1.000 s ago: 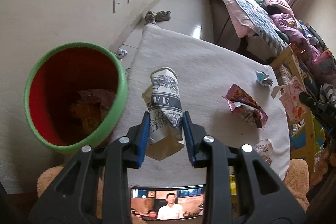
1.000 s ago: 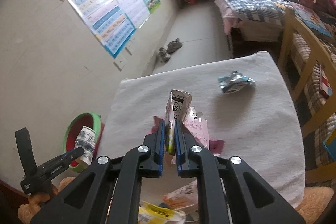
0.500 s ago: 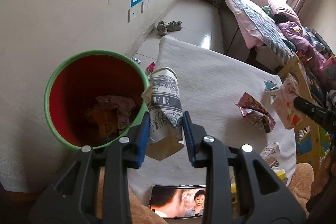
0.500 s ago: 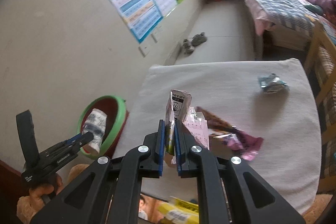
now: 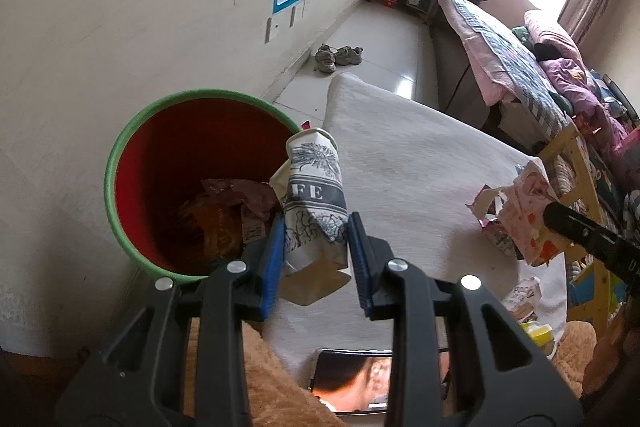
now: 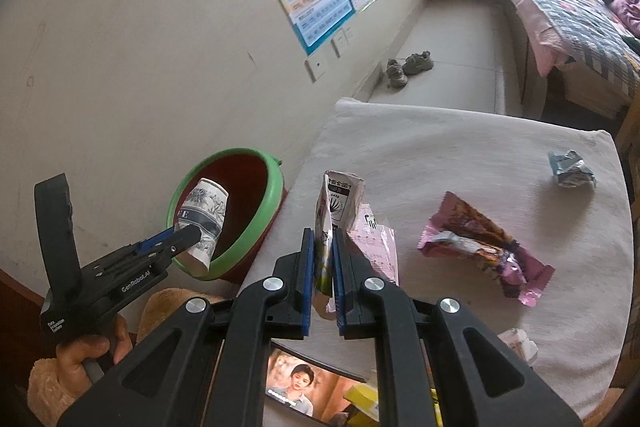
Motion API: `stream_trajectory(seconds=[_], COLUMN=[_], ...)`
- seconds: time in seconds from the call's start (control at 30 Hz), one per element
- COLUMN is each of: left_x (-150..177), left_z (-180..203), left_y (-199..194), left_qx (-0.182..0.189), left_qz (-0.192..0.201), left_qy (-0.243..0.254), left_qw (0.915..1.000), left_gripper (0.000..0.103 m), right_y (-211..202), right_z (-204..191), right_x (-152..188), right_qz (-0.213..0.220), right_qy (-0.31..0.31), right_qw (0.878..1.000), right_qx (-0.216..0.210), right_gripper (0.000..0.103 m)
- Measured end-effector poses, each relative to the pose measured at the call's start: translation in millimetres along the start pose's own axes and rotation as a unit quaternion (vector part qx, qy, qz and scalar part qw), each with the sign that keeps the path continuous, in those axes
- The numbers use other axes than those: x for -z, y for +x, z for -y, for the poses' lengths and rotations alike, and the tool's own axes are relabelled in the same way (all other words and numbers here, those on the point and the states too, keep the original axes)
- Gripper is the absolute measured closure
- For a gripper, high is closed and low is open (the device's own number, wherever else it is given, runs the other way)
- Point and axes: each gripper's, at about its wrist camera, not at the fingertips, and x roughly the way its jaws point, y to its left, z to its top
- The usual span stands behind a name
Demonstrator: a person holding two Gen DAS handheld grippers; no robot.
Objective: Collect trash
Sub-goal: 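Carry the paper cup over the green bin with the left gripper while the right gripper holds the carton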
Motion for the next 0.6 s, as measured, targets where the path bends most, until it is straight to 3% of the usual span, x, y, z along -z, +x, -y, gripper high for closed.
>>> stream_trajectory(seconds=[0.6], left_x=[6.7], left_z=[-36.4], left_y=[-2.8], left_qx=[-0.033], left_qz=[0.004], left_qy=[-0.037], left_qw=[0.9988], left_gripper=[0.073], right_y=[38.8], right_z=[-52.2], right_x=[-7.2], right_qz=[-0.034], right_qy=[-0.059], right_qw=[0.997], right_qx=[-0.024], right_gripper=[0.094])
